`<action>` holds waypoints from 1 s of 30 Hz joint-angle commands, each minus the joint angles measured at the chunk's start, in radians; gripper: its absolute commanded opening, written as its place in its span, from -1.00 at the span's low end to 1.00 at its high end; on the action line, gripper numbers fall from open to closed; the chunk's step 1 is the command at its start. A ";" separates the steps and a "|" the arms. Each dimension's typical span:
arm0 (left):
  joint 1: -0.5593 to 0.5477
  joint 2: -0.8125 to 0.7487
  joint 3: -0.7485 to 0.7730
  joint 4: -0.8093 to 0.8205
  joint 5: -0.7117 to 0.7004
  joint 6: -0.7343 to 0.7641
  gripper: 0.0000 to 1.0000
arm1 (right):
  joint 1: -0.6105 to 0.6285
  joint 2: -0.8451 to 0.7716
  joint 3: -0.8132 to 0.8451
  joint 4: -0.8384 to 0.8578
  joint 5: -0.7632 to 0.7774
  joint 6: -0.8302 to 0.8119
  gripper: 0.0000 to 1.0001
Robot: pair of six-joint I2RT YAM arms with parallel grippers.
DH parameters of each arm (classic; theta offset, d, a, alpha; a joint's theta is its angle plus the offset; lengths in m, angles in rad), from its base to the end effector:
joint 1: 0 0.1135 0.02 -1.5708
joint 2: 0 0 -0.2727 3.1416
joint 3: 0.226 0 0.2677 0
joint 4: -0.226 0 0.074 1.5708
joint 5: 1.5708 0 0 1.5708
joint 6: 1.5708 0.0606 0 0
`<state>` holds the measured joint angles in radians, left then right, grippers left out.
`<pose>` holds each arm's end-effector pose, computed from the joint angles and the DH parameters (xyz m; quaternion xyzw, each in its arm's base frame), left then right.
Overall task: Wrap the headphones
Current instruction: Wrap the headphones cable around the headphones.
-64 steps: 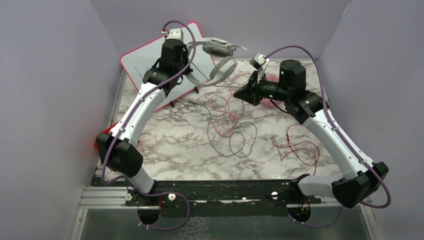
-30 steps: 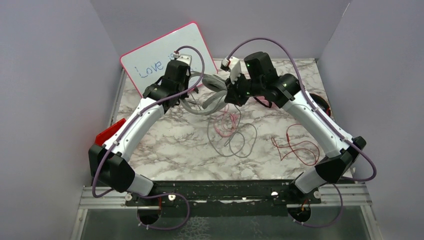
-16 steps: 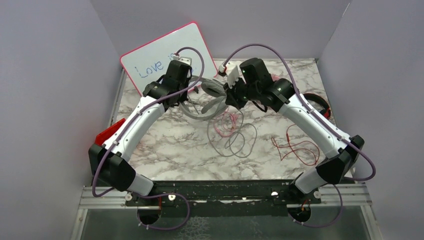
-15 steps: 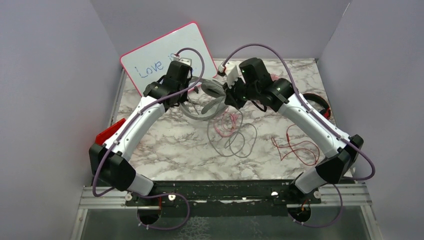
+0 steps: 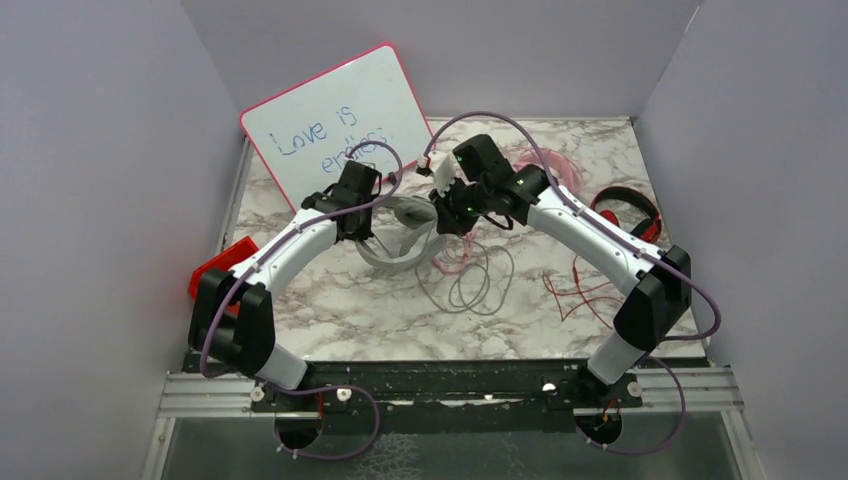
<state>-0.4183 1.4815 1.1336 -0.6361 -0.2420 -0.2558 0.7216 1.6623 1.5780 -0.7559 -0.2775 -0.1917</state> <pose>0.3120 -0.1228 0.2419 0.0423 0.9500 0.0141 0.3092 0.2880 0.2755 0.3243 -0.4522 0.8085 0.2173 0.3076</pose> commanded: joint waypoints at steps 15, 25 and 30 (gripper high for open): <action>0.027 0.034 -0.165 0.135 -0.125 -0.064 -1.00 | 0.004 0.101 -0.130 0.227 -0.059 0.141 -0.86; 0.027 0.049 -0.174 0.129 -0.148 -0.060 -1.00 | 0.004 0.028 -0.119 0.046 -0.035 0.263 0.40; 0.027 0.055 -0.172 0.127 -0.148 -0.060 -1.00 | -0.106 -0.173 -0.288 0.064 -0.015 0.422 0.79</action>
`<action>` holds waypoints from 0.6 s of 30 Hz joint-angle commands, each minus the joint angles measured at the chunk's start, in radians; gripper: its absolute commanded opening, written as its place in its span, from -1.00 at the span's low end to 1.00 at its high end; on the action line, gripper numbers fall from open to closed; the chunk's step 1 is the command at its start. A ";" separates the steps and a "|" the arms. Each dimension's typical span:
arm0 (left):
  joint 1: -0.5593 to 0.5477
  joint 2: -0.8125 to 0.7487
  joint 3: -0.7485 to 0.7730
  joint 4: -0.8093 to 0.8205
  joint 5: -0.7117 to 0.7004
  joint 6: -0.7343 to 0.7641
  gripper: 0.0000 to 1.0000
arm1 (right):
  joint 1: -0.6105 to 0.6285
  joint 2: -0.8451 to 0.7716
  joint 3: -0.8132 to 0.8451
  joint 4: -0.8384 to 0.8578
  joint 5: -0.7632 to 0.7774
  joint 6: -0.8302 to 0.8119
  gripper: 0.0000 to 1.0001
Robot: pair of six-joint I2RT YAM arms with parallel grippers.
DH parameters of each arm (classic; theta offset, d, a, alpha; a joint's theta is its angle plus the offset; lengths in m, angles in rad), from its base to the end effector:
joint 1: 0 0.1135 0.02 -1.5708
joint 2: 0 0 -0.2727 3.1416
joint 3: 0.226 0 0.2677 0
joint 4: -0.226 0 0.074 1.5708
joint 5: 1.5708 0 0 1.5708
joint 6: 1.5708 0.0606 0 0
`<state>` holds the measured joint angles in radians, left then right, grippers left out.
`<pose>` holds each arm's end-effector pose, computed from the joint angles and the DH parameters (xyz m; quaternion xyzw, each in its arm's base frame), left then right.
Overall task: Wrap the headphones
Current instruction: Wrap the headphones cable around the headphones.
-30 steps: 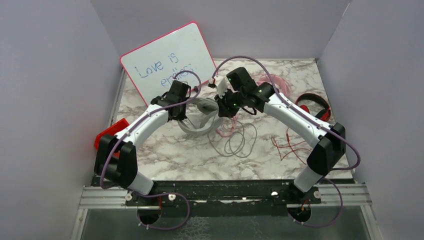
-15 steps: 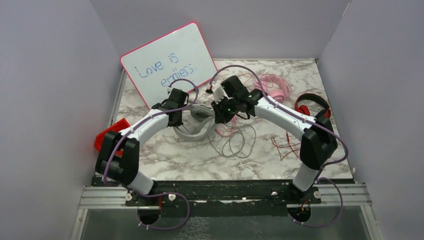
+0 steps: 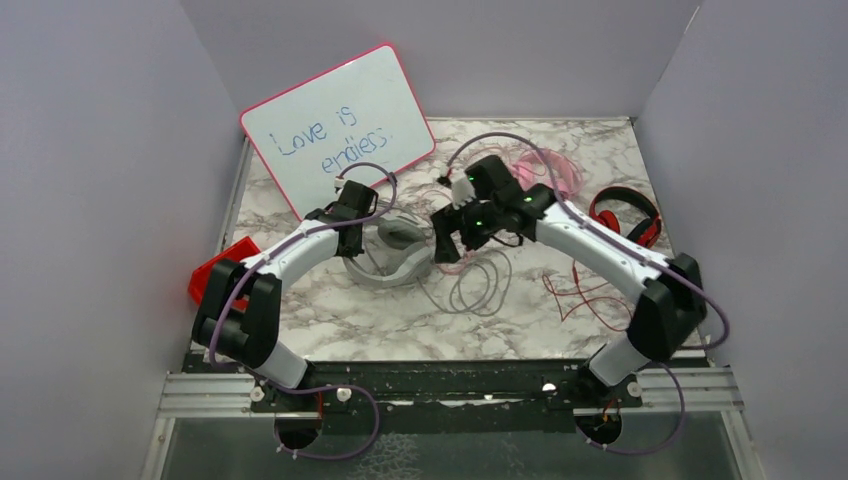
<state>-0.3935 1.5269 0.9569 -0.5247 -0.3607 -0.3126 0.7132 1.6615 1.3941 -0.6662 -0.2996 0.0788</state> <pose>0.3037 -0.1029 0.1795 -0.0036 0.9570 0.0834 0.2779 0.2837 0.2691 0.2680 -0.3373 0.8776 0.2502 0.2311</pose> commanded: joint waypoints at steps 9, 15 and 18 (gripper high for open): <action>0.002 0.006 0.011 0.017 -0.015 -0.006 -1.00 | -0.263 -0.192 -0.451 0.218 0.029 0.387 0.73; 0.002 -0.003 0.008 0.017 -0.017 0.005 -1.00 | -0.276 -0.067 -0.489 0.345 0.165 0.365 0.28; 0.002 -0.007 0.008 0.016 -0.012 0.003 -1.00 | -0.274 -0.026 -0.477 0.368 0.201 0.316 0.06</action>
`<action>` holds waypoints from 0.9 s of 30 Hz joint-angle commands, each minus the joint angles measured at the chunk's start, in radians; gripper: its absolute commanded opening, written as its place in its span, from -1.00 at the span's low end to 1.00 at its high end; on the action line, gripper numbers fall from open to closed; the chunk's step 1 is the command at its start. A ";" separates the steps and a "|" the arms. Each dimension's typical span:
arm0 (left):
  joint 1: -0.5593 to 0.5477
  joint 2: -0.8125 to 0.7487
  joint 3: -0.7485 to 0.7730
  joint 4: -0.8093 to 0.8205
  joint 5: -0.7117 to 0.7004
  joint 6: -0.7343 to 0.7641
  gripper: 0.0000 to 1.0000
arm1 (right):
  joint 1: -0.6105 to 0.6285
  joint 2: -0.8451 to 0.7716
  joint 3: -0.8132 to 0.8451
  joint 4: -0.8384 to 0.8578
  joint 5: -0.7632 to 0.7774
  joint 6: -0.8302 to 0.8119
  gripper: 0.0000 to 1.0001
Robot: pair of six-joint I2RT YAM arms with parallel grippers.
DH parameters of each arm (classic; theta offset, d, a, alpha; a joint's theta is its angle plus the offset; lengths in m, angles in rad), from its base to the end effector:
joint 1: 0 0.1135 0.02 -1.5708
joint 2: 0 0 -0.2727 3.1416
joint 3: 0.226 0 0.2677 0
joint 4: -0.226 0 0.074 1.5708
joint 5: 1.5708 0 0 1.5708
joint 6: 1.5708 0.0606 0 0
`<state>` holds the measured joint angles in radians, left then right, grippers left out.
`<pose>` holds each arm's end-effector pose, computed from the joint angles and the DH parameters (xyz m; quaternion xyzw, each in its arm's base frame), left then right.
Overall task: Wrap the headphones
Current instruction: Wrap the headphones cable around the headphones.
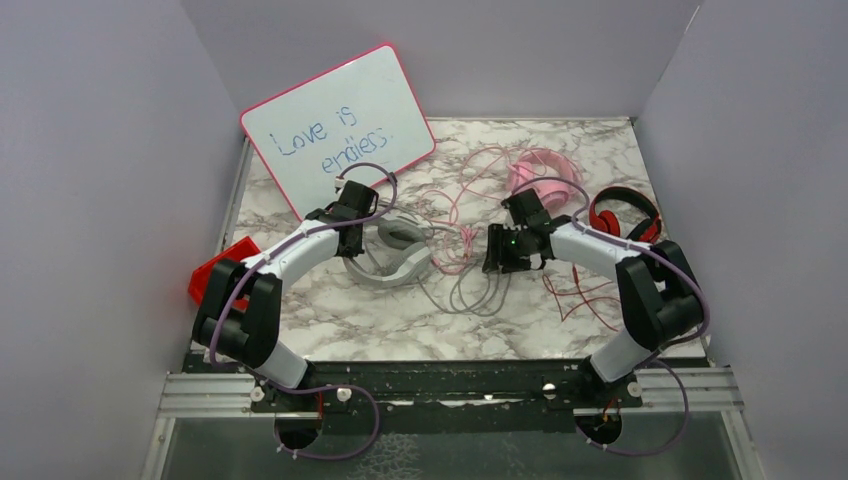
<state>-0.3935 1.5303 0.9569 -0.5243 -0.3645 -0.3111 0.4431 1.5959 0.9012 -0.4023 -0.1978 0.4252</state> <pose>0.3040 -0.1028 0.1786 -0.0031 0.9570 0.0858 0.2771 0.2899 0.1508 0.1465 -0.0318 0.9671 0.1853 0.1715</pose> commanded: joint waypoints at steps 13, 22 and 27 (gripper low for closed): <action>0.002 -0.020 0.007 0.019 -0.006 0.001 -1.00 | 0.111 0.250 0.104 -0.022 0.470 0.019 -0.32; 0.003 -0.025 0.009 0.023 -0.003 -0.002 -1.00 | 0.147 0.138 0.074 0.058 0.429 -0.084 -0.99; 0.010 -0.045 0.018 0.032 -0.004 -0.033 -1.00 | 0.174 -0.160 0.046 0.034 0.227 -0.229 -0.99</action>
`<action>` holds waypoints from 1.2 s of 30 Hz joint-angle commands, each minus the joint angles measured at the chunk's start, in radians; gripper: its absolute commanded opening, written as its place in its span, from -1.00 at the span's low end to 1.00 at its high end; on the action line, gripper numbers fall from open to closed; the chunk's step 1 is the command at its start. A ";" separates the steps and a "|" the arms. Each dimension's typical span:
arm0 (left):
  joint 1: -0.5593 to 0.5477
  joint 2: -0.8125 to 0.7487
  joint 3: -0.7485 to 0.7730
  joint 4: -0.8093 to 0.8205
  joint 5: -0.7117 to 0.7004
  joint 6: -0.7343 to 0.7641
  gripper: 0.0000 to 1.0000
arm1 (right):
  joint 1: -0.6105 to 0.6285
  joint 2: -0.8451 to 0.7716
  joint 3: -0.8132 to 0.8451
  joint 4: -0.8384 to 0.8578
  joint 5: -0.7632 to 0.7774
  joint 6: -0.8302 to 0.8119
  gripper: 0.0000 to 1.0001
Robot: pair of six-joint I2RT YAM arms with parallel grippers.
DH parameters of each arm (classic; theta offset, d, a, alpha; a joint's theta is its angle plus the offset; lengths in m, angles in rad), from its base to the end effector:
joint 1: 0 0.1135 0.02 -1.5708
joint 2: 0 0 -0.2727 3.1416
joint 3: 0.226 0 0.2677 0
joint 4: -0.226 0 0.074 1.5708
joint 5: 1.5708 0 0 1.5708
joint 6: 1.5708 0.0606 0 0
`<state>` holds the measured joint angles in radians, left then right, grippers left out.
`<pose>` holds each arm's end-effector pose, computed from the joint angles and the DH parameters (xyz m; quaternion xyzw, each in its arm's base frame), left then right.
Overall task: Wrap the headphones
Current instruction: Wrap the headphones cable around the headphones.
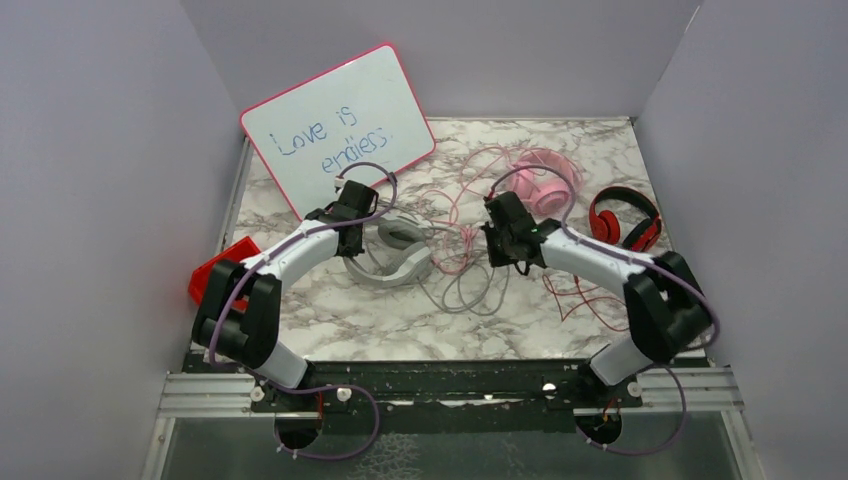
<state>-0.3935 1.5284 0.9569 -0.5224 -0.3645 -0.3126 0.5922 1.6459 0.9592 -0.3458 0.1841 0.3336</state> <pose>0.3041 -0.1029 0.1792 -0.0041 0.9566 0.0849 0.2789 0.2955 0.1855 0.1517 -0.0995 0.9551 0.0389 0.2765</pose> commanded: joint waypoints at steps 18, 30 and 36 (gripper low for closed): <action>0.085 -0.068 0.169 0.148 0.038 -0.211 -1.00 | 0.122 -0.553 0.023 -0.062 -0.789 -0.286 -0.99; 0.094 -0.026 0.153 0.205 0.145 -0.246 -1.00 | 0.132 -0.497 0.330 -0.123 -0.882 -0.272 -0.99; 0.094 -0.009 0.122 0.233 0.147 -0.234 -1.00 | 0.135 -0.466 0.468 -0.151 -0.824 -0.251 -0.99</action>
<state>-0.3069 1.5116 1.0966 -0.3885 -0.2550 -0.5186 0.7200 1.1576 1.3228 -0.4629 -0.6418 0.0700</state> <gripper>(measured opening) 0.168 0.012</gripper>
